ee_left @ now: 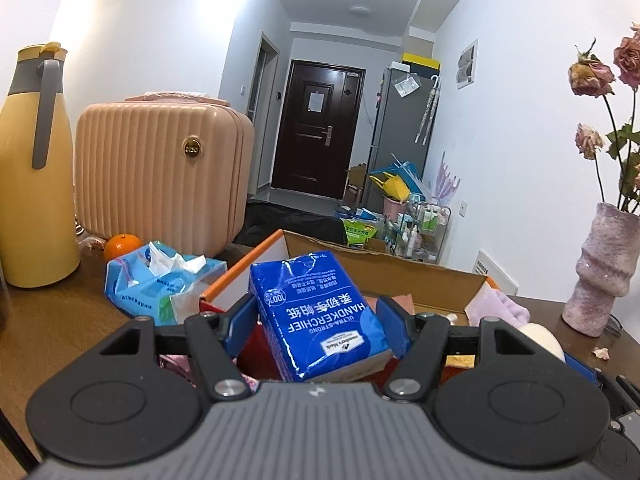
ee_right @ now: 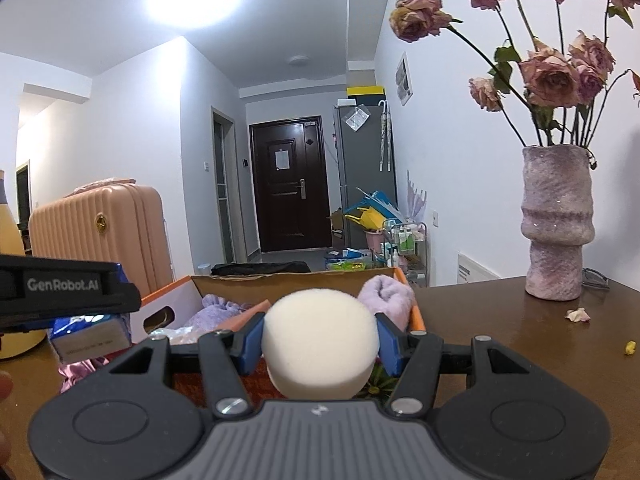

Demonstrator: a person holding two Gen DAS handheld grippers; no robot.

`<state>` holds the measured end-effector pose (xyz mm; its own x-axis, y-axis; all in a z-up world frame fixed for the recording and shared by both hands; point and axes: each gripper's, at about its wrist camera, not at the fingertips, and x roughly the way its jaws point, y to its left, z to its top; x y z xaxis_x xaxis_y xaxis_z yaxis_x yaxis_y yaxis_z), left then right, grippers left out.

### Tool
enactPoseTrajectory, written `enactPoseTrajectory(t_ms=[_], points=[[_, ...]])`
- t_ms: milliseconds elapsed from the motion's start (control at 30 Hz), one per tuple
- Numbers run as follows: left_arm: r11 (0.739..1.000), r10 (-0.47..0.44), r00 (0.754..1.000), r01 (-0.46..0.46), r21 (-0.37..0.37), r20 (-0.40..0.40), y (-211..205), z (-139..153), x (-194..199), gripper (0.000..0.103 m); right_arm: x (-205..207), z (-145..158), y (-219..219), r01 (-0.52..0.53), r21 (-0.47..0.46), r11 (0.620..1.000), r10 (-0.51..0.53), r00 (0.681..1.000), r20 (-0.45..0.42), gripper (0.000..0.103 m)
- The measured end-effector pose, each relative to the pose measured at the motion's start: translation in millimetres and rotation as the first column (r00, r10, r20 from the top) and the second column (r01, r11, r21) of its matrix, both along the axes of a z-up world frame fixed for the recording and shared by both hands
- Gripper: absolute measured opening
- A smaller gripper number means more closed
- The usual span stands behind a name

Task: Organize soft objects
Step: 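Carry the tissue pack and white puff over the cardboard box with both tools, then lower the tissue pack into the box and open the left tool while the right tool releases the puff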

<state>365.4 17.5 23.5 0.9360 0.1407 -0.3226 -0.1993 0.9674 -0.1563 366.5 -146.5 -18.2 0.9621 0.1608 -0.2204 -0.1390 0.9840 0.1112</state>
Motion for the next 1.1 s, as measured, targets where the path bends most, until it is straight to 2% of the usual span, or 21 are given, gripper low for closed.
enactPoseTrajectory(t_ms=[167,300,733,1100], points=[[1.000,0.014,1.000,-0.014,-0.006,-0.004,6,0,9,0.067,9,1,10,-0.019,0.019,1.000,0.019,1.000,-0.005,0.056],[1.000,0.016,1.000,-0.016,-0.008,-0.009,7,-1,13,0.067,15,3,19,0.031,-0.027,0.999,-0.029,0.998,0.055,0.056],[1.000,0.026,1.000,-0.026,0.002,0.009,13,-1,25,0.067,46,8,12,0.065,0.026,0.998,-0.066,0.997,0.040,0.056],[0.999,0.029,1.000,-0.030,0.023,0.008,18,-4,56,0.067,71,5,14,0.083,0.025,0.996,-0.084,0.996,0.034,0.056]])
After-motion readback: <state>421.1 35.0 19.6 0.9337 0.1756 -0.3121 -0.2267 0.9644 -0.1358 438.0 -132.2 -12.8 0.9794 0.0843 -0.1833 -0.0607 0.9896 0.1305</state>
